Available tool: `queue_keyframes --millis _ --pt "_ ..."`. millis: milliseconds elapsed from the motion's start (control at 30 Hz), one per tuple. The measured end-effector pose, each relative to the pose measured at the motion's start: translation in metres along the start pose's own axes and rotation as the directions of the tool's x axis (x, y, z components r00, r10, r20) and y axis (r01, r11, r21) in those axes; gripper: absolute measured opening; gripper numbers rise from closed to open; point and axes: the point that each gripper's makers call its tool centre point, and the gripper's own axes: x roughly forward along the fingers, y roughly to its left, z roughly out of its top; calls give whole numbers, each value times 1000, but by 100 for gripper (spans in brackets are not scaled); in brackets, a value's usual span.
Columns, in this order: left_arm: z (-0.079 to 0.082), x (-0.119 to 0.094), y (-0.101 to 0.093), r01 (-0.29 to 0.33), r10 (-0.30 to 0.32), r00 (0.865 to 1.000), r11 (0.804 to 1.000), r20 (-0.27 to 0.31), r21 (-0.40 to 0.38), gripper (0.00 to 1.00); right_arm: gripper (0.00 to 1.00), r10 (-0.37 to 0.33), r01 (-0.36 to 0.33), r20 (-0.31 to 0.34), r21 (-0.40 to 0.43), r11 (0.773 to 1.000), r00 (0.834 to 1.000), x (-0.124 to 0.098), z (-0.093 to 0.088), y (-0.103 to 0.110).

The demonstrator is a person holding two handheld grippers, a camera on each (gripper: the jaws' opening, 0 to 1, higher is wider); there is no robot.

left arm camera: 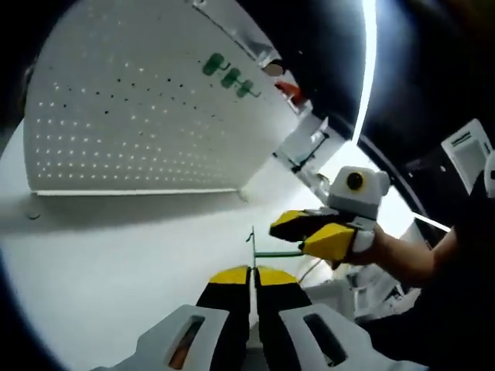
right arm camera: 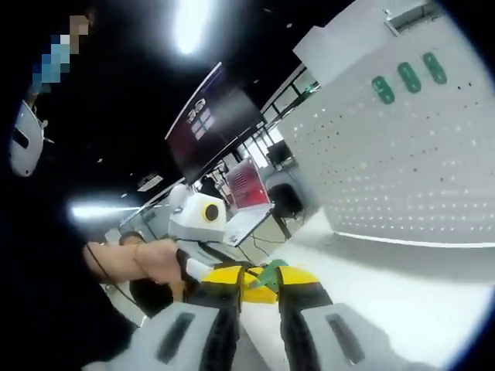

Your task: Insert the hook assembly into the mounting plate slot until the hook locks in place.

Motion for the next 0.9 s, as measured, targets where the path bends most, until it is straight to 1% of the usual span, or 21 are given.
queue_keyframes --millis 33,67,100,133,167,233,300,367,400,467,500,600,633,667,767,800,833,900 --pt "2 -2 7 -40 40 999 999 11 19 1 17 -30 30 14 11 999 999 -5 4 -4" --pt "3 -4 11 -69 68 998 997 15 42 1 17 -47 47 14 25 999 999 -8 5 -6" --pt "7 -7 17 -118 116 993 989 27 89 1 17 -78 78 -2 47 996 997 -12 3 -9" --pt "8 -8 19 -140 137 990 983 30 116 1 17 -108 109 -25 58 992 994 -14 0 -13" --pt "13 -10 19 -164 158 986 975 46 150 1 19 -141 144 -36 71 987 989 -15 -2 -15" --pt "20 -11 18 -196 186 980 960 67 200 1 20 -159 159 -6 89 983 987 -14 2 -11" --pt "29 -12 16 -227 209 973 943 97 243 1 20 -160 159 11 80 984 987 -12 4 -3" --pt "36 -11 12 -248 221 968 925 121 288 1 19 -177 174 32 90 981 984 -7 6 1" --pt "42 -10 7 -256 219 965 911 147 324 1 18 -184 179 44 101 979 982 -5 7 2" --pt "49 -9 0 -267 214 960 891 181 366 1 15 -218 199 92 176 964 972 -1 12 -1" --pt "49 -8 -3 -269 213 959 890 184 368 1 15 -223 190 127 229 955 966 1 16 -2" --pt "51 -6 -11 -272 207 957 882 201 385 1 14 -231 158 192 331 930 954 2 26 -3" --pt "51 -6 -13 -274 206 956 879 207 390 1 13 -252 167 205 358 919 946 2 27 -6" --pt "51 -7 -14 -275 205 956 877 212 395 1 12 -263 174 210 365 915 942 2 28 -8" --pt "51 -9 -12 -315 232 943 851 237 420 1 10 -264 186 202 336 923 943 4 27 -5" --pt "50 -9 -13 -316 233 943 853 239 416 1 9 -260 181 203 341 923 944 5 26 -4" --pt "52 -11 -13 -326 234 937 852 259 409 1 9 -250 161 209 367 916 945 6 26 -1" --pt "53 -12 -15 -332 237 935 850 265 410 1 9 -253 167 202 365 916 946 6 23 0"
